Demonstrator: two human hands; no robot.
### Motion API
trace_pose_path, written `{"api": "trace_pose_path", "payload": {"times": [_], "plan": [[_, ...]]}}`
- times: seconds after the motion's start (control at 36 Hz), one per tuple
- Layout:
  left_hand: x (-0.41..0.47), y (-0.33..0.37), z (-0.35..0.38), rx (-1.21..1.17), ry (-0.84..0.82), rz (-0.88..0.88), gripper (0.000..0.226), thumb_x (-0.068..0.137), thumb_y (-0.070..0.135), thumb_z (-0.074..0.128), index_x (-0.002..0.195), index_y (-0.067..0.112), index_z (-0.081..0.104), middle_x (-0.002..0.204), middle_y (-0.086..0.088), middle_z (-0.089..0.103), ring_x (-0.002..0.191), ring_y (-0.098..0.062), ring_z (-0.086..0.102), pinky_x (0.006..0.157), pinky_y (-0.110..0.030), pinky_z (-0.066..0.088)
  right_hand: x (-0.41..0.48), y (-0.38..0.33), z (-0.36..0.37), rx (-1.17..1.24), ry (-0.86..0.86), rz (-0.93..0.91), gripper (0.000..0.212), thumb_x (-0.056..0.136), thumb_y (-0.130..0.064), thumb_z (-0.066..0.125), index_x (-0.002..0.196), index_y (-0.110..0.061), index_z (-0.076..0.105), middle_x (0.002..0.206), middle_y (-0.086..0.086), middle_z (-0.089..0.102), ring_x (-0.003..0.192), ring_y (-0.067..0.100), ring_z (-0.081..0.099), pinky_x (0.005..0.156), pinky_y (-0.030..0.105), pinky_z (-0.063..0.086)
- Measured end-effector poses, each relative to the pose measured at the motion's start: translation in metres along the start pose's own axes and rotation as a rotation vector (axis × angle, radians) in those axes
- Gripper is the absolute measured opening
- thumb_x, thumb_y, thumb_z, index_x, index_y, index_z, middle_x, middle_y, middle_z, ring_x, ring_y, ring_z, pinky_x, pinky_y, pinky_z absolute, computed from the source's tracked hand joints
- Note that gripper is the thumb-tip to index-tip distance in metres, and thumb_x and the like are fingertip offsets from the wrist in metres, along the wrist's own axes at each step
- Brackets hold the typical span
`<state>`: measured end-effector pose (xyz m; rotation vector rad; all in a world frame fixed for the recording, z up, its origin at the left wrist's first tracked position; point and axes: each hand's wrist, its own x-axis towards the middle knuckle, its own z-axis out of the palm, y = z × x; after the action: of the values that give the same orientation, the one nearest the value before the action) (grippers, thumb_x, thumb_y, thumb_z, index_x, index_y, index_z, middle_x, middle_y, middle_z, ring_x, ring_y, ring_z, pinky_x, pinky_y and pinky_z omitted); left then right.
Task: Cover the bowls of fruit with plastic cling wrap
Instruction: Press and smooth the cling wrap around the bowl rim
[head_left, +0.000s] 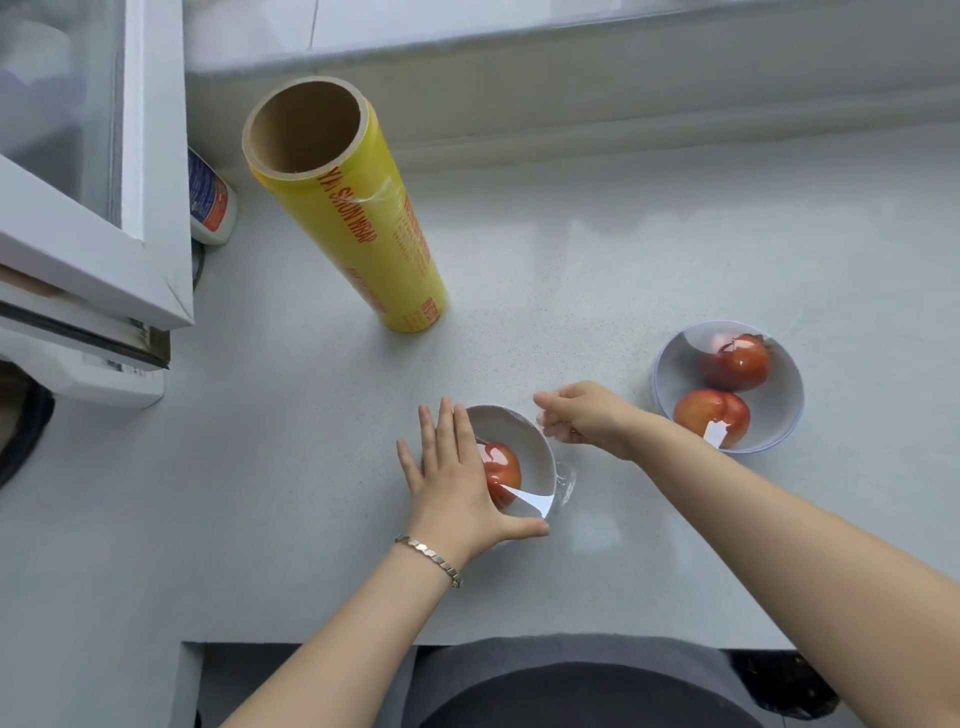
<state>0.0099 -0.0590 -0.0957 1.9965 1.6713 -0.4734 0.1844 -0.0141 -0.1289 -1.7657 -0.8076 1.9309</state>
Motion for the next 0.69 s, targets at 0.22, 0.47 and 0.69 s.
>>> {"api": "trace_pose_path", "payload": {"times": [0.22,0.47,0.69], "plan": [[0.003,-0.001,-0.001,0.023,-0.039,0.087,0.146,0.05,0.076,0.067,0.143,0.006,-0.023,0.153,-0.004,-0.025,0.137,-0.025,-0.033,0.113,-0.051,-0.012,-0.001,-0.005,-0.005,-0.079,-0.01,0.154,0.024,0.096,-0.029,0.046,0.077,-0.014,0.048,0.063,-0.002,0.047,0.052,0.007,0.042,0.052,0.018,0.036],[0.007,-0.005,-0.004,0.113,-0.06,0.211,0.142,0.052,0.075,0.067,0.143,0.019,-0.026,0.153,-0.004,-0.023,0.138,-0.027,-0.03,0.113,-0.057,-0.006,-0.009,-0.007,-0.011,-0.094,-0.194,0.349,0.041,0.083,-0.053,0.056,0.072,-0.014,0.051,0.055,-0.003,0.038,0.052,0.01,0.036,0.058,0.021,0.035],[0.009,0.001,-0.006,0.157,-0.109,0.199,0.135,0.053,0.071,0.07,0.141,0.033,-0.025,0.152,-0.009,-0.018,0.139,-0.034,-0.026,0.11,-0.063,0.001,-0.005,0.015,-0.004,0.053,-0.053,-0.014,0.031,0.092,-0.027,0.055,0.064,-0.019,0.044,0.057,-0.004,0.038,0.052,0.007,0.036,0.051,0.016,0.029]]}}
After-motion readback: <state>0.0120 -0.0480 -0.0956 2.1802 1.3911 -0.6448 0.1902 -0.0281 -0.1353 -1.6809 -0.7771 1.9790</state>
